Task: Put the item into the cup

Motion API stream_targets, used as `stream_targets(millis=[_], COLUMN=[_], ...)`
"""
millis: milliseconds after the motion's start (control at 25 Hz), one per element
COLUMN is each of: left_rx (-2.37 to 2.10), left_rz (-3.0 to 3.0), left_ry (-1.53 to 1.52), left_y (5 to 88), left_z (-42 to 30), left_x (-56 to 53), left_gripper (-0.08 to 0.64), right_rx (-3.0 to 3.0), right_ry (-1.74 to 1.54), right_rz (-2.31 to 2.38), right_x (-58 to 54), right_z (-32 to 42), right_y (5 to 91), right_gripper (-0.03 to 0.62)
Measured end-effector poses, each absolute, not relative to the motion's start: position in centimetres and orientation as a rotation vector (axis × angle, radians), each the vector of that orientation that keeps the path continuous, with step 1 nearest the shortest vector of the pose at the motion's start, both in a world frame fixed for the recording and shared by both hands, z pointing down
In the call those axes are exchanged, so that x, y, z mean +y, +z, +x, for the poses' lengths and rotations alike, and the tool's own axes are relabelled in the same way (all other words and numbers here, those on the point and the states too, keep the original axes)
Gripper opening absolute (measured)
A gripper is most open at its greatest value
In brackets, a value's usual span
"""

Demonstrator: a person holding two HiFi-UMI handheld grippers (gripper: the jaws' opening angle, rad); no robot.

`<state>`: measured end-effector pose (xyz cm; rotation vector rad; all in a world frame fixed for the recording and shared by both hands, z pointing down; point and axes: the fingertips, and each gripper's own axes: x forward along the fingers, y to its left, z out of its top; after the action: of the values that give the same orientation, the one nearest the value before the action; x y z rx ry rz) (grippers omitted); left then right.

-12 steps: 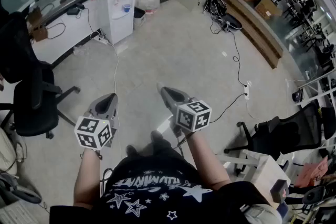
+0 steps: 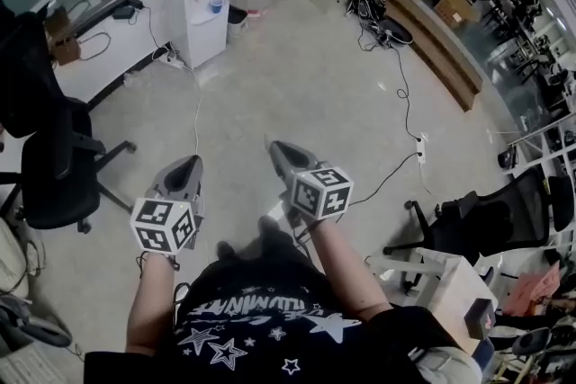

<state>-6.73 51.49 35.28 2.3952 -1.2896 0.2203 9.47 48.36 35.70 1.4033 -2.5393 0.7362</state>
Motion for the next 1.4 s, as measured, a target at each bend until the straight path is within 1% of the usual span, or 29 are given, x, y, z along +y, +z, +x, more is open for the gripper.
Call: stream_targets(millis=[360,680,1120,1400], left_rx=[-1.273,-1.306,-1.390,-1.411], left_rz=[2.393,2.373,2.296,2.235], left_ry=[0.235,0.234,0.277,0.265], left_y=[35.8,36.3,38.2,38.6], left_z=[-8.5,-9.7,-9.9,-7.1], left_x=[52.7,50.2,42.2,34.2], left_gripper=[0.008,0.008,0.008,0.008], right_rx=[-2.545,-2.530,-2.560,-2.571], right_ry=[0.690,0.699,0.781,0.815], right_rz=[1.424,1.424,1.316,1.244], right_x=[49.5,48.5,38.5,29.8], right_z=[8.0,8.5,8.2,9.9], right_y=[35.1,35.9,38.4,38.8], right_gripper=[0.002,0.002,0.002,0.002])
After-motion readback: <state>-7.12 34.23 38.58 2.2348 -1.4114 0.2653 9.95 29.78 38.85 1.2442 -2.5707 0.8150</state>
